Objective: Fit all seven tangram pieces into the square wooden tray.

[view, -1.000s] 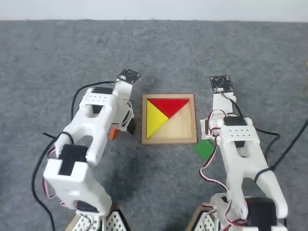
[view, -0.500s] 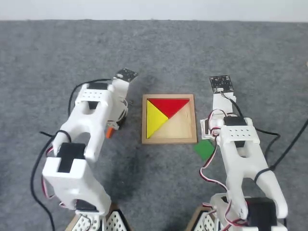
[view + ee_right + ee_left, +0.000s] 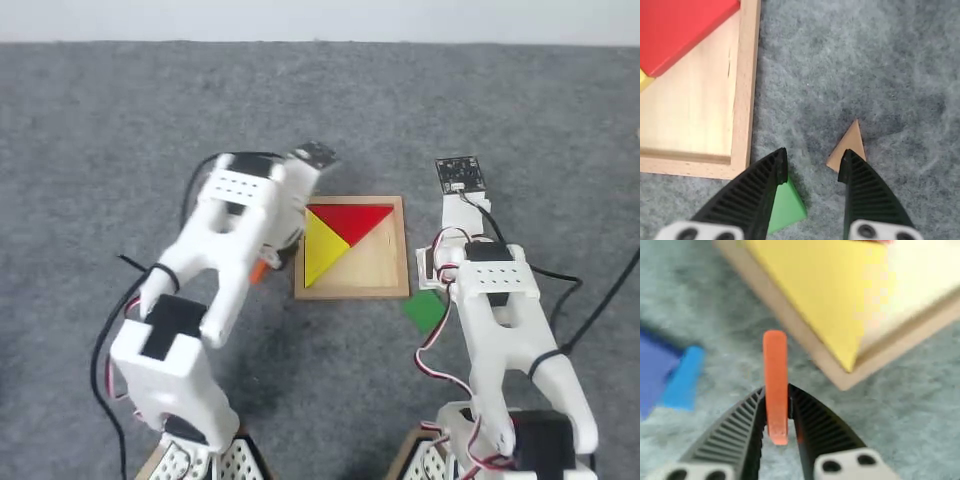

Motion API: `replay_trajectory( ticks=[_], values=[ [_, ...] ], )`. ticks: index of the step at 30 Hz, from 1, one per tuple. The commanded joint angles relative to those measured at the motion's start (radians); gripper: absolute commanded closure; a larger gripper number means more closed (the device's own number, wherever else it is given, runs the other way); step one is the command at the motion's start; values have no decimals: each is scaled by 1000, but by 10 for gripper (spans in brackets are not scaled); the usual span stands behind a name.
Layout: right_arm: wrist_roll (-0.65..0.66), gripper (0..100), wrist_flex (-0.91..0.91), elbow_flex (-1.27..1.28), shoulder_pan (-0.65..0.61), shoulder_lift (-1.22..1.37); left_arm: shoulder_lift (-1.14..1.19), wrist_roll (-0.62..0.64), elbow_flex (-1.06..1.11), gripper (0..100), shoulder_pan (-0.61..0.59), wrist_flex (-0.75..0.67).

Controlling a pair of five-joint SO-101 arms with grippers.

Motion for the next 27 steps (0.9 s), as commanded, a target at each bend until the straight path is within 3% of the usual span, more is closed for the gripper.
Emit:
replay_trajectory(
  ticks=[1,8,17,27],
  values=[
    [-2,830,-19,-11,10,-27,-14,-9,24,987,55,-32],
    [-2,830,-16,-11,10,-27,-12,-3,28,840,-37,-61],
    [-2,830,-13,-11,10,-25,-12,-40,27,867,-114,-112],
    [-2,830,-15,-11,8,-25,-12,-55,30,848,-109,-112]
  ],
)
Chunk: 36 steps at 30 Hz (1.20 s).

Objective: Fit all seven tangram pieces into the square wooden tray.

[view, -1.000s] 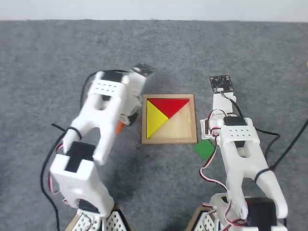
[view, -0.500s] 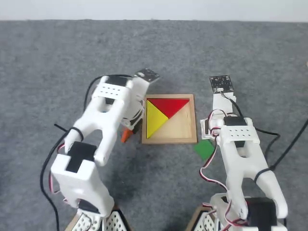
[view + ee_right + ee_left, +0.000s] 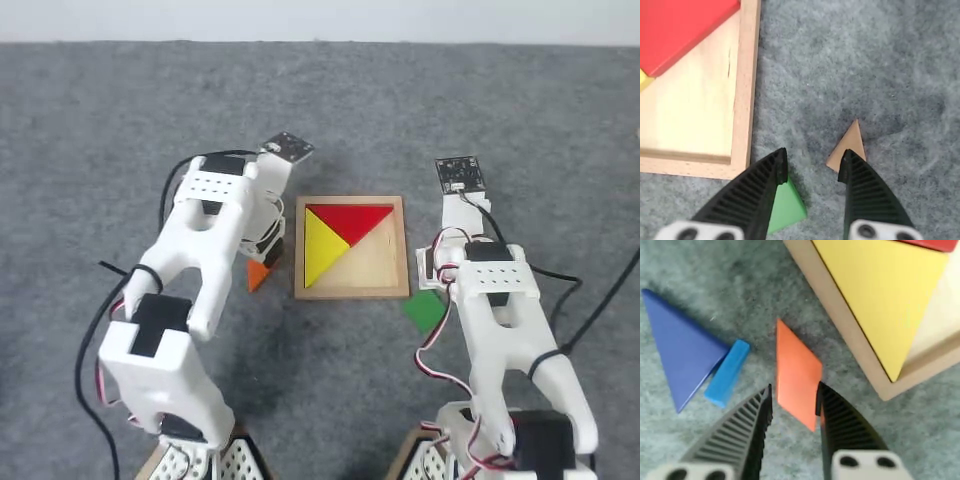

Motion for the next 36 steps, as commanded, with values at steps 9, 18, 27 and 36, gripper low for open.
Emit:
replay_trajectory(
  ticks=[9,18,27,36],
  values=[
    [-2,830,-16,-11,8,-25,-12,-52,67,796,-2,-84],
    [-2,830,-15,-11,8,-25,-34,-49,64,797,-9,-106],
    [-2,830,-19,-11,8,-25,-262,-2,5,797,5,21],
    [-5,830,-21,-11,10,-35,-624,-23,444,797,64,-245]
  ],
)
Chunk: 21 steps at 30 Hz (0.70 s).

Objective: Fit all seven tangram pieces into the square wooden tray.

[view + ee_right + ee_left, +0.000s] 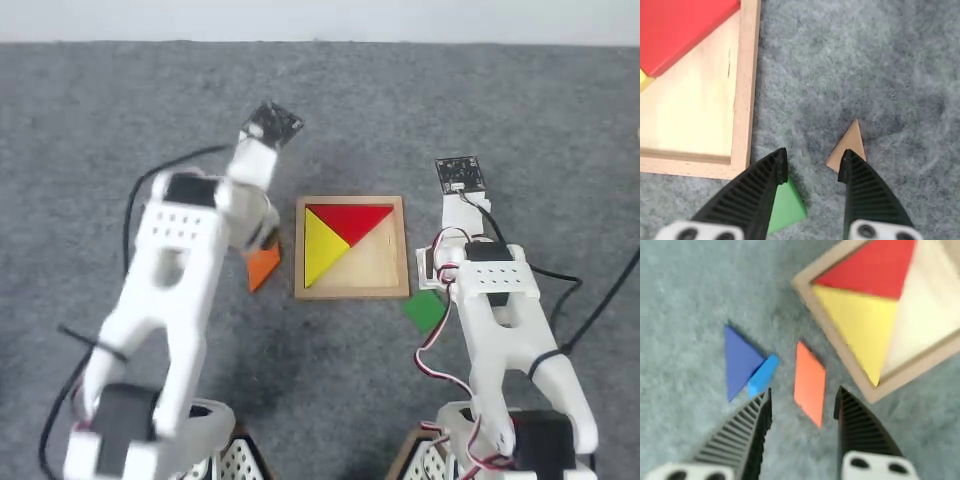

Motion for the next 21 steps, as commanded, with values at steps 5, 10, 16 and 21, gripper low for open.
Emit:
replay_trajectory(
  ticks=[5,10,16,21],
  values=[
    [-5,830,-21,-11,4,-30,-5,-12,232,797,55,-215],
    [-3,830,-19,-11,8,-27,186,-32,91,797,8,-232],
    [-3,830,-21,-11,7,-27,318,-83,-21,797,-23,-158],
    [-3,830,-21,-11,4,-27,292,-84,-10,797,-11,-129]
  ],
)
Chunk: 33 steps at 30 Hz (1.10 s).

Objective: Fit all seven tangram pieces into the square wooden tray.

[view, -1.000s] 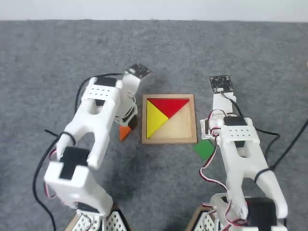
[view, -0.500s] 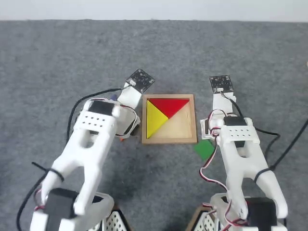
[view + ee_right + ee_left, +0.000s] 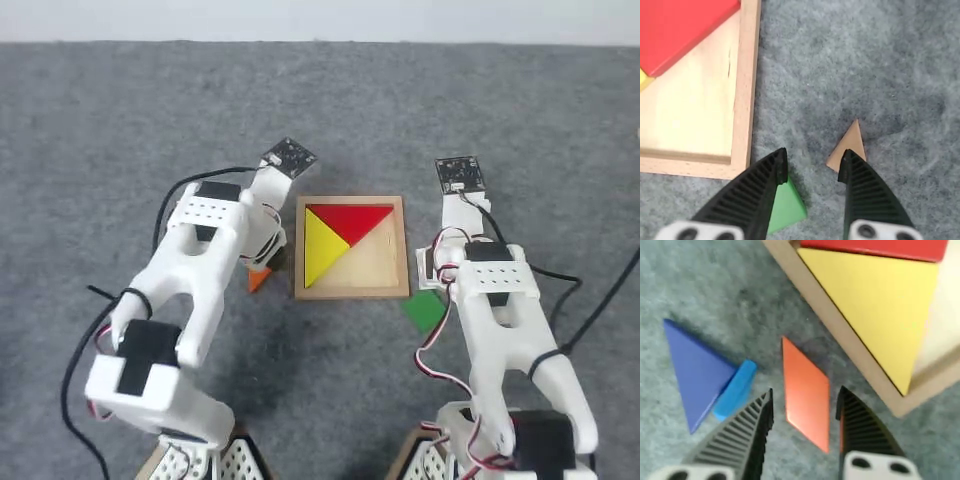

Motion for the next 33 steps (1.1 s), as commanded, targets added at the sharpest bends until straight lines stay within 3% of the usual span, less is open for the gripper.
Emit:
replay_trajectory(
  ticks=[1,11,17,27,33],
  values=[
    [-3,830,-21,-11,5,-27,-49,-11,-33,797,14,55],
    [-3,830,-21,-11,7,-27,-196,38,21,797,77,40],
    [-3,830,-22,-11,10,-27,-212,-29,76,797,77,38],
    [-2,830,-36,-11,10,-25,8,-31,87,797,44,-78],
    [-2,830,-38,-11,10,-25,49,-32,13,797,-32,-26]
  ],
)
